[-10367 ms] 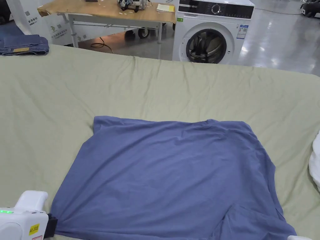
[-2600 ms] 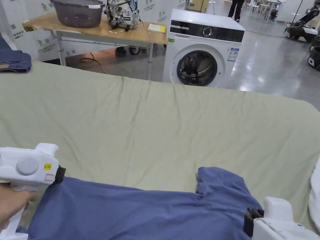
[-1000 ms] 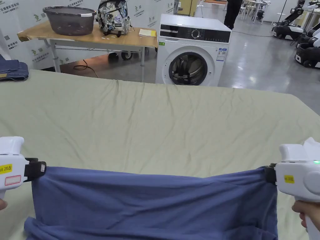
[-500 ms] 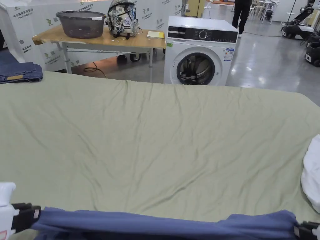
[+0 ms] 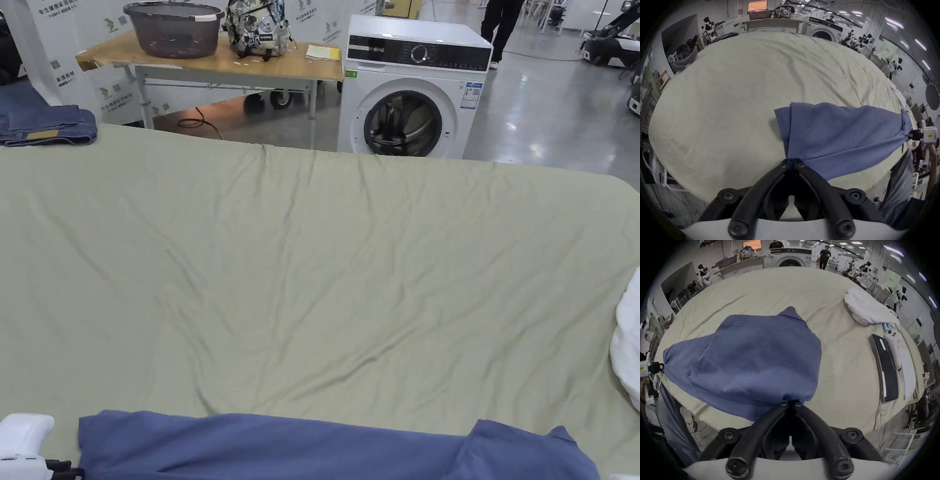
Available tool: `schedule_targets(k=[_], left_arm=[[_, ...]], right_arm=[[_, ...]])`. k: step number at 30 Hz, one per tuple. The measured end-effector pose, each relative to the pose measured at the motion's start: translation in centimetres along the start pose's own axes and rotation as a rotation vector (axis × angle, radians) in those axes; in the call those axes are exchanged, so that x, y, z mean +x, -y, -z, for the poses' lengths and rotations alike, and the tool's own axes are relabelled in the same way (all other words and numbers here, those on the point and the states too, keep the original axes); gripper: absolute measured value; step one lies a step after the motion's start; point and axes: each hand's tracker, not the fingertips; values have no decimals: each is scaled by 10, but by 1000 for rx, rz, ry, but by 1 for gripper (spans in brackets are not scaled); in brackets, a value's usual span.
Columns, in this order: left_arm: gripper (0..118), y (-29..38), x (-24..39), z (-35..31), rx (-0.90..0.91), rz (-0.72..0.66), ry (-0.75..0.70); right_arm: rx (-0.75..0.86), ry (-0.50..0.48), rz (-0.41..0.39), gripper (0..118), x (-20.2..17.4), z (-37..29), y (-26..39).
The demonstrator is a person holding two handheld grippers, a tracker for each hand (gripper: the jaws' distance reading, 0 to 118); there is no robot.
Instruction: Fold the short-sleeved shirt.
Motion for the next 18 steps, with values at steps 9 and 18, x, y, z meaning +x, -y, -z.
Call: schedule_targets(k=[9,18], left_arm=[[46,-12,9,-20,83,-10,-43],[58,-56,46,-42,356,16,15]], right_arm=[[60,174,4,78,-3,-27,-13],[454,143,56,78,-41,-68,-52]])
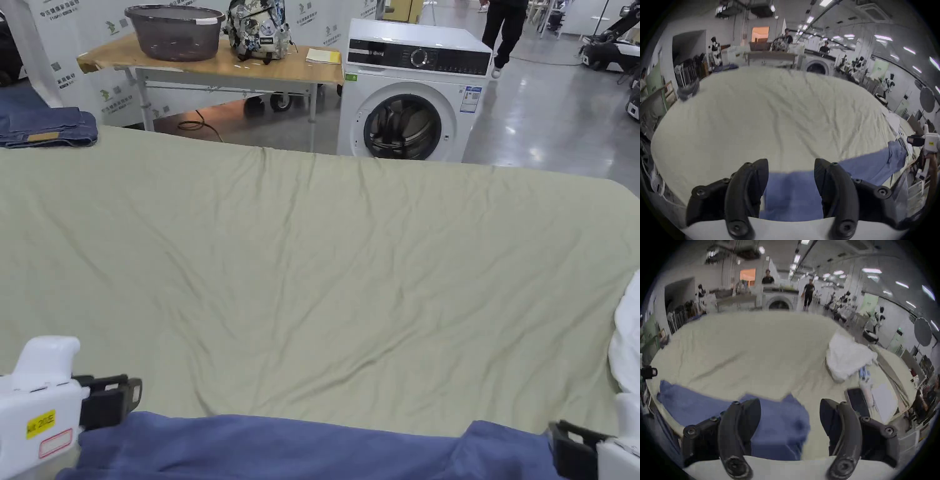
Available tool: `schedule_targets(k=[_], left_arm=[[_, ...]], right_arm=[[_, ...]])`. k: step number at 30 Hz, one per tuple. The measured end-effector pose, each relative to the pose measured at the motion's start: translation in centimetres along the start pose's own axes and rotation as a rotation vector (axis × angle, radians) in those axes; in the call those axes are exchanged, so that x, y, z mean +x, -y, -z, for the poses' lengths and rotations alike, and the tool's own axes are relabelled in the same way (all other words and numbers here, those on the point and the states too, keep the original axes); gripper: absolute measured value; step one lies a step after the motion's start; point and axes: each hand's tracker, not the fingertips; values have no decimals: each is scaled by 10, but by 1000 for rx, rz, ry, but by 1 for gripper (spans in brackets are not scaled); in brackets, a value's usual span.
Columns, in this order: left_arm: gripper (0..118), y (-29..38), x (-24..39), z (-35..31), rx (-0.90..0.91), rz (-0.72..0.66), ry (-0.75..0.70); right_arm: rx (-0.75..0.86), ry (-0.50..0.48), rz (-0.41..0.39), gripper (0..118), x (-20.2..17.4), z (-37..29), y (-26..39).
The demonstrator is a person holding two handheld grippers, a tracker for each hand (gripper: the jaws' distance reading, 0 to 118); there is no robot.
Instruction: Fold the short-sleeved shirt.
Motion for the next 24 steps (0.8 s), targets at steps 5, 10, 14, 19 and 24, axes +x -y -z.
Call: schedule_targets(k=[5,10,14,19,24], left_arm=[[54,-15,39,1,210,100,-25],[12,-22,65,5,378,152,-70],[0,-22,76,-1,484,145,-88],[0,-21,68,-11,506,126,-104],[0,-20,20,-22,367,31,-53]], right_arm=[[231,-96,75,58,-40,-1,-16],[378,-152,152,7,-77,-1,-29],[467,-176,164,0,-97,-4,-36],[553,-138,111,0,-113,-11,-40],[573,-140,74,0,-121,-14,-40]])
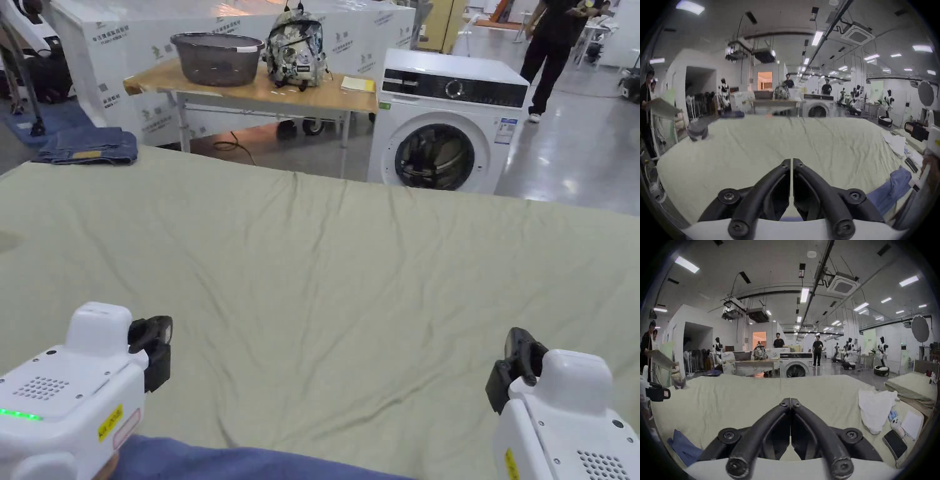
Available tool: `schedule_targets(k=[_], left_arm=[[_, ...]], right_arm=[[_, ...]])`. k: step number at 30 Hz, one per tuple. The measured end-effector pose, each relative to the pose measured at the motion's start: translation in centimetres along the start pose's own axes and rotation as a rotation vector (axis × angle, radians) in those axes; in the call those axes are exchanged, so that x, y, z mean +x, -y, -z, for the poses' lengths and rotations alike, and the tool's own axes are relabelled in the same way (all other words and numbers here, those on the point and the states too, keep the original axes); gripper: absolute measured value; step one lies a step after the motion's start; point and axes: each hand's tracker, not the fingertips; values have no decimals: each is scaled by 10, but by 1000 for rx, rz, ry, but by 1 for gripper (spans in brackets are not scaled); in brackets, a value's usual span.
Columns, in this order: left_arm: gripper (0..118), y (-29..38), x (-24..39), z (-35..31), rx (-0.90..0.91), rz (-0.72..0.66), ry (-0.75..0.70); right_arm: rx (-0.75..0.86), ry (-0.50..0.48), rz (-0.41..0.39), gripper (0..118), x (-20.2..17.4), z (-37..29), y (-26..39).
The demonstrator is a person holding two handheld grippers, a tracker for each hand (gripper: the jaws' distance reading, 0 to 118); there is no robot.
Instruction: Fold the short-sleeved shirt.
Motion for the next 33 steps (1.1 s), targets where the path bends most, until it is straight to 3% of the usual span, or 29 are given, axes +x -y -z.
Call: schedule_targets(k=[4,11,12,13,14,15,16,17,23,25,27,29,33], left_arm=[[0,11,-54,-4,-196,-83,38],[0,62,-163,23,-533,-347,264],[6,66,-165,22,-557,-381,281],[21,74,-174,25,-595,-436,319],[52,83,-183,30,-622,-496,362],[74,91,-190,34,-638,-564,390],[86,99,-184,35,-657,-611,430],[91,106,-183,38,-672,-646,459],[91,134,-181,60,-602,-782,591],[85,143,-174,71,-616,-846,650],[56,149,-163,80,-625,-841,678],[15,156,-153,89,-668,-773,648],[7,157,-144,86,-658,-794,614]], right_arm=[[-1,-12,-21,0,-4,1,2],[-31,-23,-41,0,-5,8,10],[-40,-24,-44,0,-5,9,11],[-45,-27,-44,0,-4,9,12],[-51,-26,-46,0,-3,10,14],[-58,-25,-50,0,-3,10,15],[-62,-25,-52,0,-2,10,16],[-66,-25,-53,0,-1,10,17],[-89,-16,-63,0,4,10,20],[-96,-14,-66,0,5,10,22],[-103,-13,-66,0,6,11,23],[-106,-12,-63,0,7,11,23],[-113,-11,-65,0,9,13,23]])
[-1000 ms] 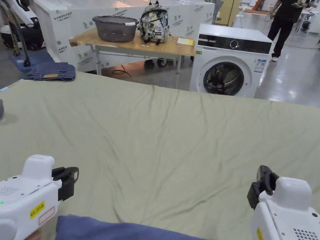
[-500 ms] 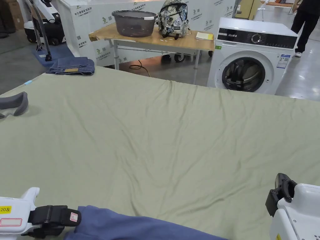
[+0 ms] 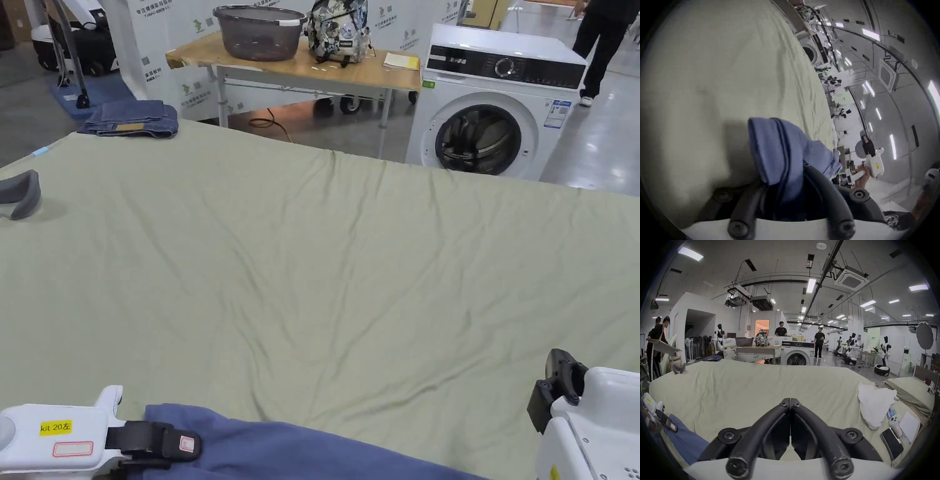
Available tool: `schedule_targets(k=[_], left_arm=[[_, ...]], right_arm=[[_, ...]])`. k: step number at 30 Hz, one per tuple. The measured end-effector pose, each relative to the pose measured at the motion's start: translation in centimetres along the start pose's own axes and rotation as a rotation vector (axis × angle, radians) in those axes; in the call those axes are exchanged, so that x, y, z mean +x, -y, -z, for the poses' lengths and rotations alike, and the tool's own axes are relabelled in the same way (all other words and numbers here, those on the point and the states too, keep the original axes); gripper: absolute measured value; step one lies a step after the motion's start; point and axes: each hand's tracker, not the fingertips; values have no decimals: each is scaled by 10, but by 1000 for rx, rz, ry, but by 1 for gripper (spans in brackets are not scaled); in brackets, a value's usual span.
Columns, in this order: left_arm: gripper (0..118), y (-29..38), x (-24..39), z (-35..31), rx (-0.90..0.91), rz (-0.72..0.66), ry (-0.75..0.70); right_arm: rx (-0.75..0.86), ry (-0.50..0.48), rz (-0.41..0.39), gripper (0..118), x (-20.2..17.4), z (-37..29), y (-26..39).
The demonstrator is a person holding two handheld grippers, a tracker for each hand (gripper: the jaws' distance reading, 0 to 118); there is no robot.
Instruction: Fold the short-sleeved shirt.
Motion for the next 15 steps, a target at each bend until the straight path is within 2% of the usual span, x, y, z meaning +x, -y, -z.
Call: schedule_targets(k=[4,11,15], left_arm=[[4,-1,10,-10,28,47,-64],[3,-3,57,-33,72,114,-79],[3,-13,72,-64,114,134,-147]], right_arm=[[-7,3,1,0,3,1,0],[-16,6,4,0,10,3,1],[-13,9,2,0,11,4,0]])
